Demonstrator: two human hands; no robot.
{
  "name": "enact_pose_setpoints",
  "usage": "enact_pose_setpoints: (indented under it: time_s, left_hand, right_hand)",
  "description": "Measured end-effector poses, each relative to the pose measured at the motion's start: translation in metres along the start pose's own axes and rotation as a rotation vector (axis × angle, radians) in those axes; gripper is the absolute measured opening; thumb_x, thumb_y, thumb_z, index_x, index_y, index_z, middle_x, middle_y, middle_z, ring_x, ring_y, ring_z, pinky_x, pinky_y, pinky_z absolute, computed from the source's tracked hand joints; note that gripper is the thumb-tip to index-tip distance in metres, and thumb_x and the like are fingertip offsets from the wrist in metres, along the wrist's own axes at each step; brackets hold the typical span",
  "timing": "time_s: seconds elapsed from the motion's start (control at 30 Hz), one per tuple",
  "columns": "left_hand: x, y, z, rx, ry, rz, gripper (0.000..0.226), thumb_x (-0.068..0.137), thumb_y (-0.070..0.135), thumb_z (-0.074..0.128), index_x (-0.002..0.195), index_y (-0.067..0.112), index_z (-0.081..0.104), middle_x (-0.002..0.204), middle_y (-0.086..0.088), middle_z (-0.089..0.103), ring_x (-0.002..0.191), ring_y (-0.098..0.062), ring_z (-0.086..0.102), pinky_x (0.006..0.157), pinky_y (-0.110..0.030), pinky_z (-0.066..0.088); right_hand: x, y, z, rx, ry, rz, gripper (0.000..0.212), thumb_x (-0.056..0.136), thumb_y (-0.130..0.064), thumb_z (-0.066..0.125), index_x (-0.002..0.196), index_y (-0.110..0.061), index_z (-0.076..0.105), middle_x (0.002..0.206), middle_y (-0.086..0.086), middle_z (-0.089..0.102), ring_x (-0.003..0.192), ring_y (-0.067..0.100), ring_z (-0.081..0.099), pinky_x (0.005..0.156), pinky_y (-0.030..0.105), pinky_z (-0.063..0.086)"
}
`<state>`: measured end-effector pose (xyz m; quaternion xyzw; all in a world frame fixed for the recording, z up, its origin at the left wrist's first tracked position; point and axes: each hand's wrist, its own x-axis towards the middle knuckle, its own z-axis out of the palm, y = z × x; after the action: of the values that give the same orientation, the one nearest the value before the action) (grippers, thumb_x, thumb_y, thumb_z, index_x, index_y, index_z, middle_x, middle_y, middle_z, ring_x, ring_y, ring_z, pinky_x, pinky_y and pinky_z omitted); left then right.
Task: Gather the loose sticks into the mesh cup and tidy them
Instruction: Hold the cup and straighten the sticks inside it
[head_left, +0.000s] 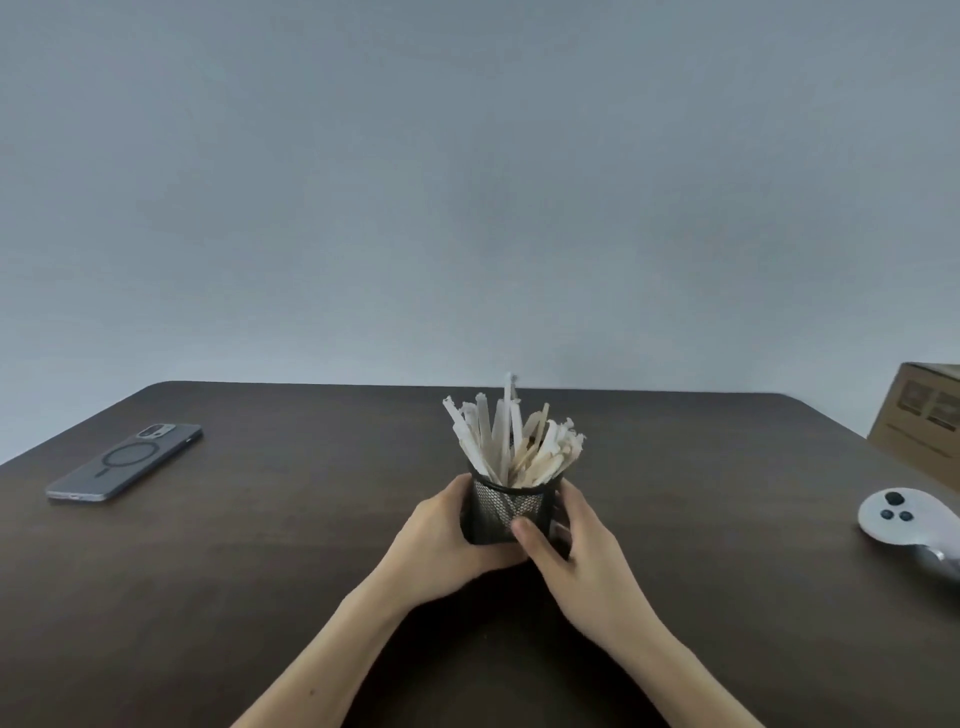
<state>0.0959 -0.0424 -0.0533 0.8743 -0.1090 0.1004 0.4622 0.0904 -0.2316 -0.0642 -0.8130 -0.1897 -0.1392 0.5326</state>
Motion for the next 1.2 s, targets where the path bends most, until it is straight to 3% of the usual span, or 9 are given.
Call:
enact_pose_setpoints:
  time_s: [0.3, 0.47, 0.6, 0.63, 0.73, 0.9, 1.07, 1.2]
  left_hand:
    - [-0.001, 0.004, 0.003, 0.016, -0.023, -0.001, 0.071, 0.062, 0.059, 0.086, 0.124, 0.035, 0.061, 0.114, 0.022, 0.073, 0.106, 0.004, 0.068, 0.095, -0.034, 0.057]
    - [0.000, 0.004, 0.003, -0.044, -0.104, 0.015, 0.075, 0.070, 0.042, 0.090, 0.135, 0.026, 0.056, 0.123, 0.019, 0.071, 0.115, 0.006, 0.064, 0.105, -0.031, 0.051]
    - [0.016, 0.016, 0.023, 0.049, -0.130, 0.077, 0.073, 0.071, 0.051, 0.087, 0.133, 0.024, 0.059, 0.122, 0.019, 0.070, 0.112, 0.008, 0.064, 0.095, -0.014, 0.051]
    - [0.025, 0.020, 0.031, 0.064, -0.138, 0.091, 0.074, 0.070, 0.052, 0.086, 0.133, 0.024, 0.058, 0.122, 0.019, 0.070, 0.112, 0.007, 0.064, 0.092, -0.012, 0.050]
    - [0.062, 0.031, 0.061, 0.093, -0.170, 0.107, 0.080, 0.069, 0.054, 0.086, 0.136, 0.023, 0.057, 0.125, 0.015, 0.070, 0.113, 0.000, 0.065, 0.095, -0.019, 0.052]
    - [0.136, 0.040, 0.105, 0.133, -0.200, 0.132, 0.092, 0.059, 0.068, 0.078, 0.137, 0.023, 0.059, 0.127, 0.011, 0.071, 0.114, -0.004, 0.066, 0.099, -0.029, 0.053]
    - [0.192, 0.042, 0.140, 0.091, -0.194, 0.130, 0.070, 0.070, 0.054, 0.083, 0.129, 0.023, 0.066, 0.122, 0.010, 0.073, 0.112, -0.008, 0.068, 0.100, -0.036, 0.054]
    - [0.213, 0.037, 0.151, 0.072, -0.163, 0.120, 0.079, 0.063, 0.063, 0.077, 0.129, 0.023, 0.066, 0.121, 0.008, 0.073, 0.114, -0.011, 0.067, 0.101, -0.038, 0.054]
  right_hand:
    - [-0.002, -0.004, -0.006, -0.036, -0.016, 0.014, 0.042, 0.092, -0.035, 0.068, 0.130, -0.041, 0.051, 0.123, -0.025, 0.064, 0.115, -0.011, 0.057, 0.098, 0.017, 0.046]
    - [-0.011, -0.001, -0.021, -0.146, -0.008, 0.017, 0.043, 0.091, -0.043, 0.065, 0.131, -0.036, 0.053, 0.125, -0.017, 0.051, 0.113, -0.017, 0.049, 0.091, 0.003, 0.039]
    - [-0.008, 0.010, -0.050, -0.150, -0.008, 0.078, 0.046, 0.089, -0.046, 0.066, 0.132, -0.034, 0.054, 0.121, -0.014, 0.052, 0.108, 0.000, 0.060, 0.099, 0.027, 0.049]
    - [-0.003, 0.014, -0.060, -0.155, 0.015, 0.080, 0.049, 0.087, -0.047, 0.067, 0.132, -0.032, 0.053, 0.122, -0.015, 0.055, 0.109, 0.000, 0.061, 0.098, 0.028, 0.051]
    - [0.014, 0.031, -0.091, -0.157, 0.072, 0.128, 0.051, 0.088, -0.038, 0.071, 0.133, -0.029, 0.050, 0.121, -0.017, 0.061, 0.110, -0.001, 0.061, 0.096, 0.025, 0.050]
    - [0.062, 0.068, -0.128, -0.201, 0.137, 0.183, 0.051, 0.089, -0.036, 0.072, 0.134, -0.020, 0.054, 0.120, -0.013, 0.064, 0.113, 0.006, 0.062, 0.100, 0.030, 0.050]
    - [0.108, 0.107, -0.150, -0.230, 0.185, 0.185, 0.055, 0.086, -0.036, 0.075, 0.134, -0.017, 0.057, 0.123, -0.005, 0.067, 0.115, 0.012, 0.063, 0.103, 0.039, 0.050]
    - [0.126, 0.122, -0.154, -0.240, 0.197, 0.179, 0.055, 0.087, -0.034, 0.074, 0.136, -0.015, 0.056, 0.127, -0.002, 0.066, 0.117, 0.013, 0.062, 0.103, 0.036, 0.049]
